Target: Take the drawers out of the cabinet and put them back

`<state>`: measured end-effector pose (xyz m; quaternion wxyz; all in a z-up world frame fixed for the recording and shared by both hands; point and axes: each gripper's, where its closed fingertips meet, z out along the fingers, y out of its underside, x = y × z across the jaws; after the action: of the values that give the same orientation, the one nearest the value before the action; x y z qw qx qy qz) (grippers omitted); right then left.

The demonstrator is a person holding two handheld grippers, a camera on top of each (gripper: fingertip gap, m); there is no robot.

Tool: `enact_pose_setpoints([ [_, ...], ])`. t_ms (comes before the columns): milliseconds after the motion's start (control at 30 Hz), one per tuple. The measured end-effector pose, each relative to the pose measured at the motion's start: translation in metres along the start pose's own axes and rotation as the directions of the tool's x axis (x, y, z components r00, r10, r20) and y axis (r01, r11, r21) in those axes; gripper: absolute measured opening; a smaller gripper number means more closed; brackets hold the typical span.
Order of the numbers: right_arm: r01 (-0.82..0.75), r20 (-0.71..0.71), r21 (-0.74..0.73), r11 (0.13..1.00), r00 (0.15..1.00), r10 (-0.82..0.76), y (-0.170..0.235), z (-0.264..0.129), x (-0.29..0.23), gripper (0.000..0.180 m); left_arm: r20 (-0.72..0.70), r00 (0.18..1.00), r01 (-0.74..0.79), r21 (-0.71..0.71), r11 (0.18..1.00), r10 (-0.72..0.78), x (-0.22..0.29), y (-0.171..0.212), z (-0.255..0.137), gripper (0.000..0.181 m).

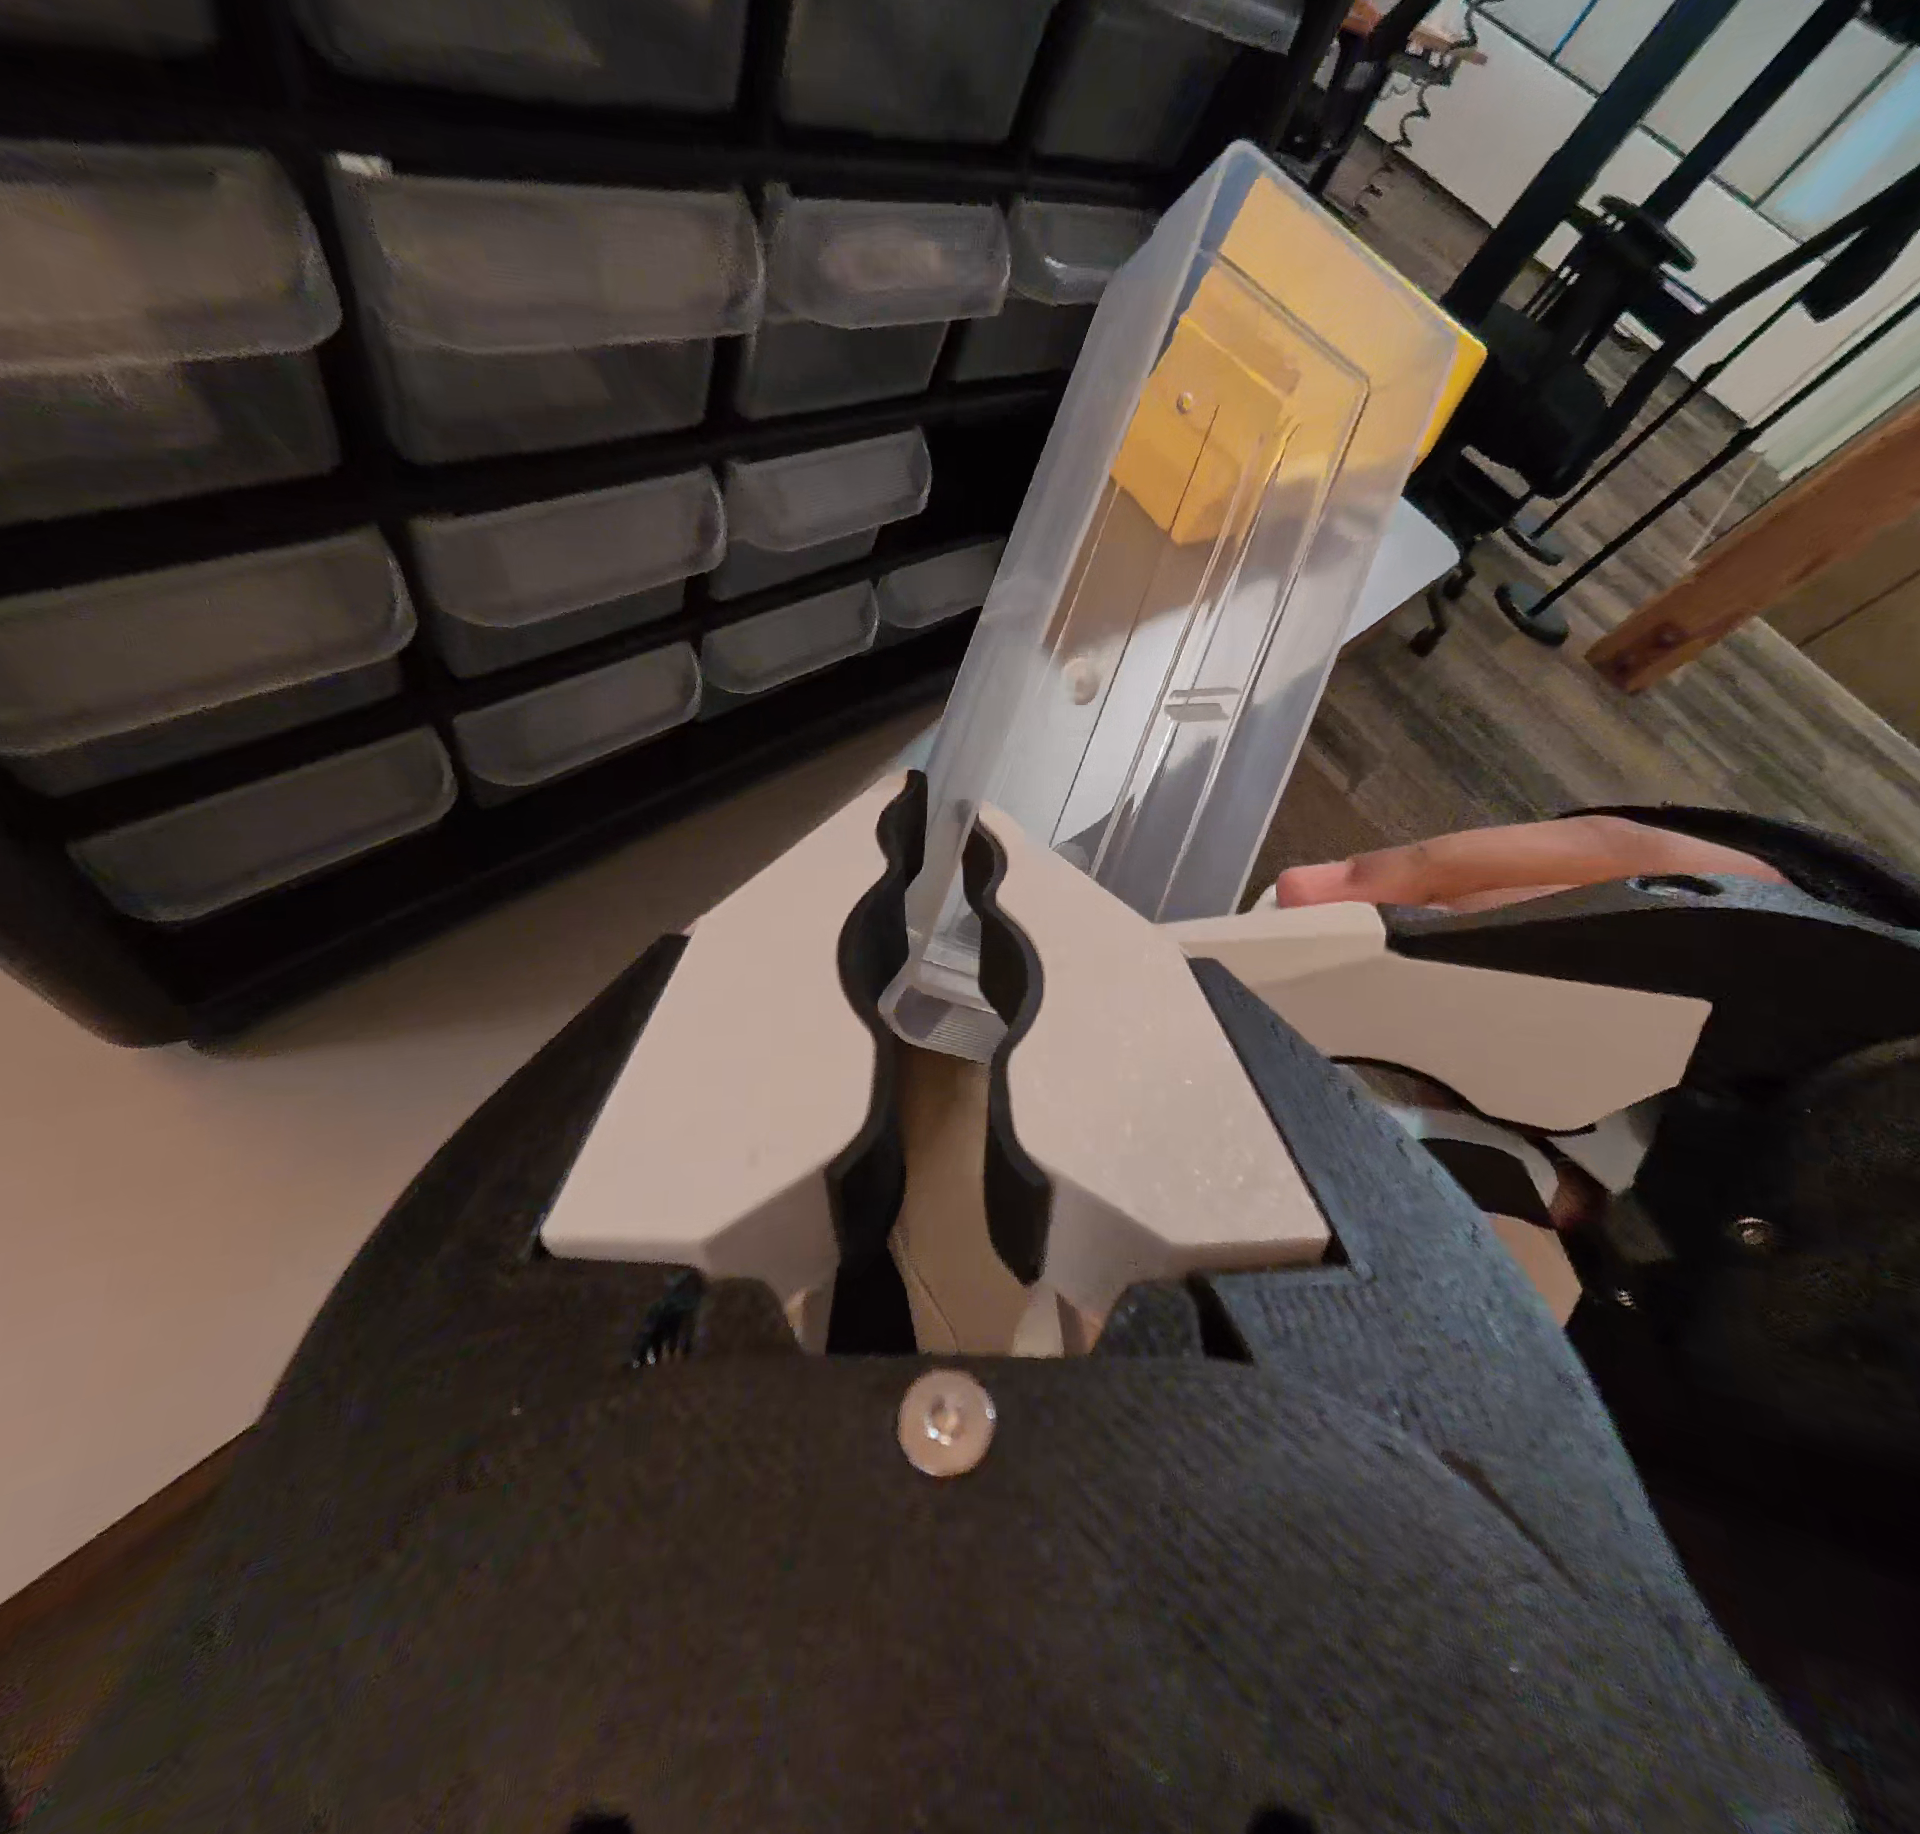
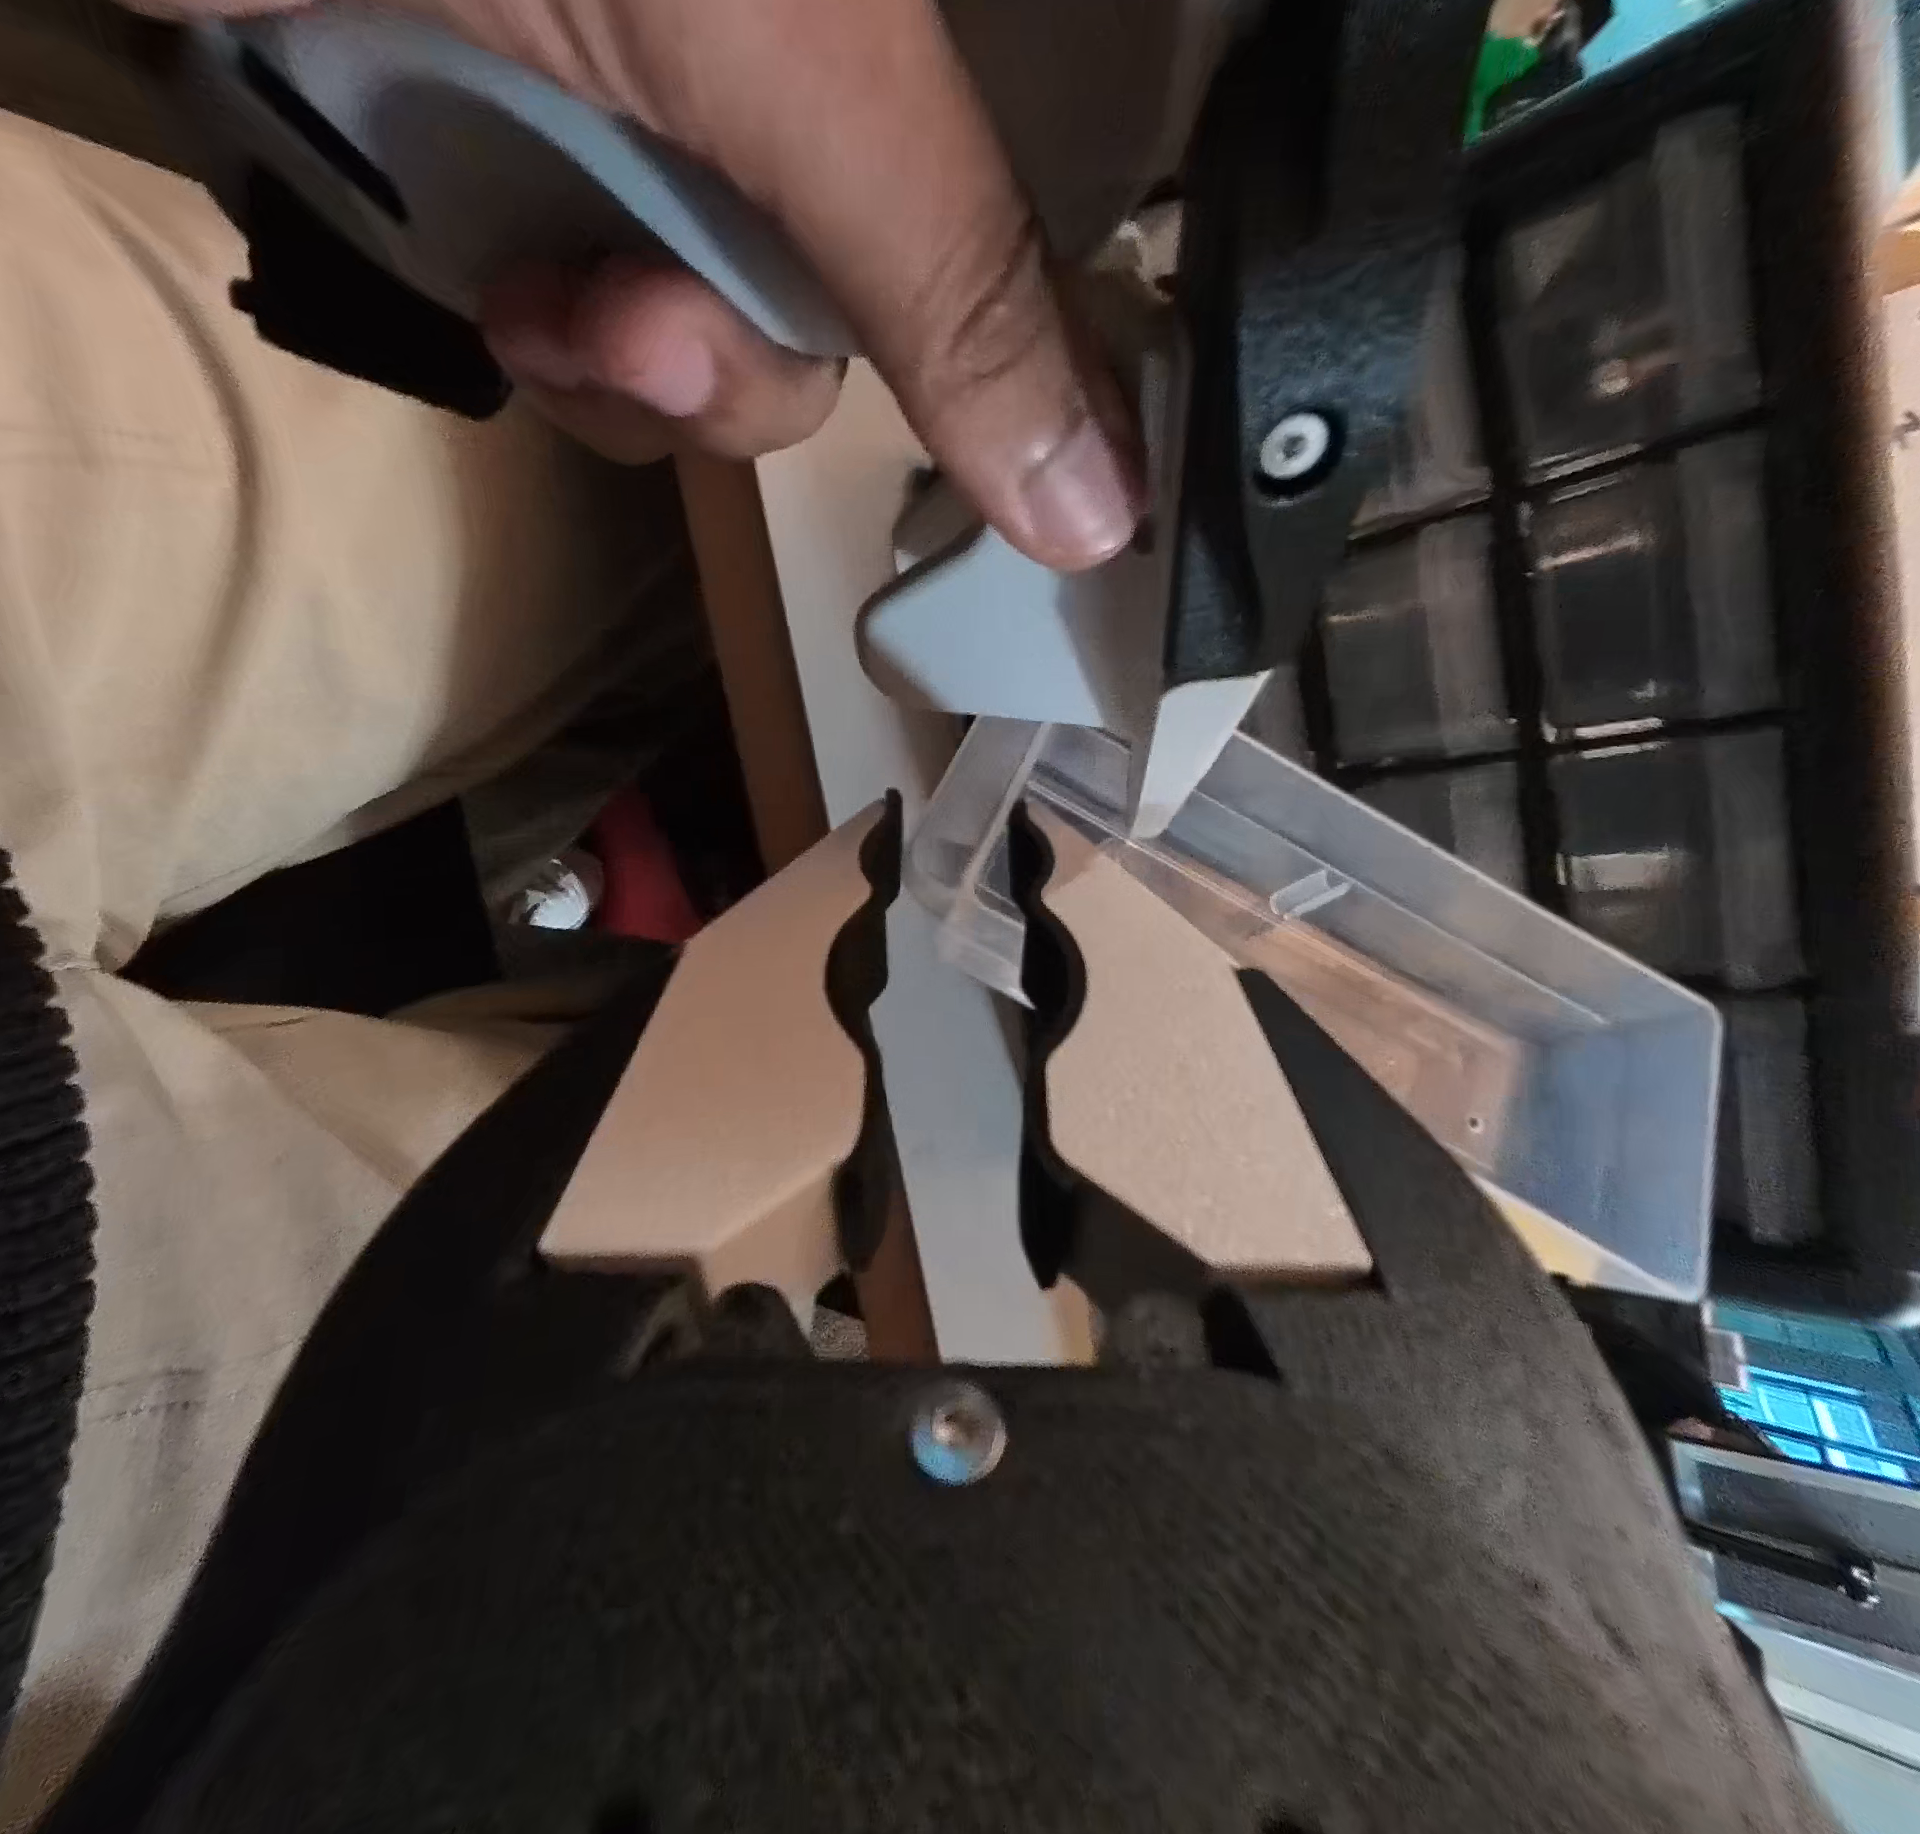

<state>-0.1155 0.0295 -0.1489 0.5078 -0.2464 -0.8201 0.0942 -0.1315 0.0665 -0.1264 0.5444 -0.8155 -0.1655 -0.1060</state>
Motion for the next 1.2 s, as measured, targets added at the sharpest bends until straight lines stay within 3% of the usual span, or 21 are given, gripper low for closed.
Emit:
enact_pose_setpoints([
  [133,-0.044,0.085,0.046,0.998,0.996,0.040,-0.004,-0.002,-0.003,0.018,-0.080,0.997,0.023,0.021,1.000,-0.021,0.001,-0.001,-0.004,0.011],
  [267,-0.144,0.267,0.217,0.966,0.960,0.083,-0.015,-0.021,-0.004,0.018,-0.237,0.971,0.039,0.077,0.996,-0.020,0.012,-0.009,-0.013,0.079],
  [333,-0.178,0.332,0.311,0.934,0.941,0.068,-0.015,-0.034,0.000,0.017,-0.260,0.965,0.056,0.094,0.994,-0.029,0.010,-0.013,-0.017,0.092],
  [433,-0.305,0.458,0.342,0.889,0.880,0.125,-0.003,-0.051,0.008,0.016,-0.280,0.960,0.059,0.114,0.992,-0.025,0.009,-0.018,-0.020,0.097],
  [567,-0.473,0.651,0.299,0.829,0.736,0.185,0.010,-0.075,0.015,0.016,-0.317,0.948,0.043,0.129,0.991,0.000,0.017,-0.018,-0.021,0.098],
  [667,-0.541,0.719,0.264,0.799,0.662,0.210,0.021,-0.086,0.021,0.016,-0.329,0.944,0.011,0.113,0.994,0.027,0.022,-0.012,-0.017,0.098],
  [800,-0.533,0.720,0.223,0.816,0.655,0.230,0.040,-0.084,0.029,0.015,-0.341,0.939,-0.005,0.090,0.996,0.036,0.024,-0.006,-0.013,0.095],
  [1033,-0.442,0.800,0.083,0.893,0.564,0.205,0.060,-0.087,0.016,0.015,-0.379,0.925,0.059,0.054,0.997,-0.034,0.020,0.001,-0.008,0.091],
  [1200,-0.357,0.808,0.043,0.933,0.562,0.178,0.069,-0.087,0.016,0.015,-0.389,0.920,0.069,0.037,0.997,-0.049,0.019,0.004,-0.006,0.090],
])
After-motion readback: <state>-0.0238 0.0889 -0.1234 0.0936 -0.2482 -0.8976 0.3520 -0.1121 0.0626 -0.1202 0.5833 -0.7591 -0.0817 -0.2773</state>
